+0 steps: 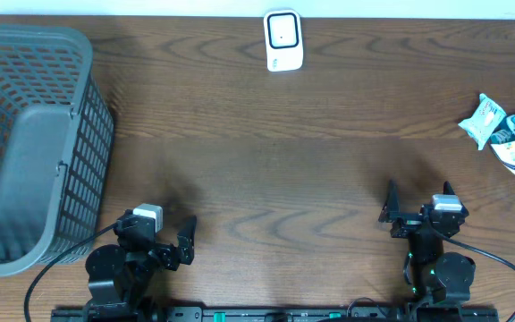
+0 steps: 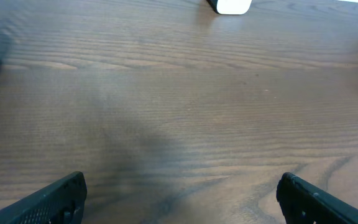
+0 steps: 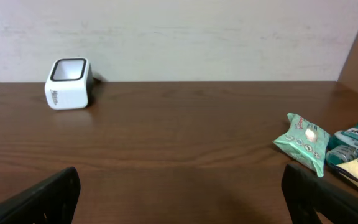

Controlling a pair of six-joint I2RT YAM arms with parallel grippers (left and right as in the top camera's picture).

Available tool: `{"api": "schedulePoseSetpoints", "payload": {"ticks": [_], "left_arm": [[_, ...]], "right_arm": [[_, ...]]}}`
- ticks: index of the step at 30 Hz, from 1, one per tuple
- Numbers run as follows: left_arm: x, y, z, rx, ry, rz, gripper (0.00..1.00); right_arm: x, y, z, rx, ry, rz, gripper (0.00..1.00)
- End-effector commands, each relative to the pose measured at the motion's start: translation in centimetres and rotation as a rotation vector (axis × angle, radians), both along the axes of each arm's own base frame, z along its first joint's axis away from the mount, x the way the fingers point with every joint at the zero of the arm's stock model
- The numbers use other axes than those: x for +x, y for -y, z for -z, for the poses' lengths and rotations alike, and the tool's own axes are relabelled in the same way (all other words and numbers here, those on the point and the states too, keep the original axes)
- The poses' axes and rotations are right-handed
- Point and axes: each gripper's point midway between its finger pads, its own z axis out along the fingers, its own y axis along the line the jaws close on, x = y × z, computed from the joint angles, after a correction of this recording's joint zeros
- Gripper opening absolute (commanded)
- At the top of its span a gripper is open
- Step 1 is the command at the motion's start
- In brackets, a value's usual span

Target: Scan the item barcode

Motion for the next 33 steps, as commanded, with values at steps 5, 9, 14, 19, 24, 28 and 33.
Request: {"api": "schedulePoseSetpoints", "payload": {"ticks": [5,9,14,19,24,28,33], "left_arm": [[0.0,0.1,-0.3,0.01,0.015,0.012,0.98],[0.1,-0.9,0.0,0.039,0.006,-0.043,0.98],[0.3,-1.6,0.1,0.059,0.004,-0.081,0.98],[0.5,-0.1,-1.4,0.013,0.064,-0.004,0.98],[1.8,1.0,-6.0,0.021,0.273,0.048,0.98],[2.5,0.6,-9.4,0.04,0.419,0.003,0.98],[2.8,-0.2,-11.2,0.047,0.494,-0.051,0.98]], "right_arm": [[0.0,0.0,0.0,-0.012,0.001,0.002,0.99],[0.0,0.0,0.0,-0.012,0.001,0.002,0.99],[0.0,0.0,0.0,-0.012,0.001,0.002,0.99],[0.0,0.0,0.0,-0.012,0.001,0.002,0.99],[0.0,0.0,0.0,-0.012,0.001,0.002,0.99],[0.0,0.0,0.0,-0.012,0.001,0.002,0.99],[0.0,0.0,0.0,-0.012,0.001,0.002,0.99]]}}
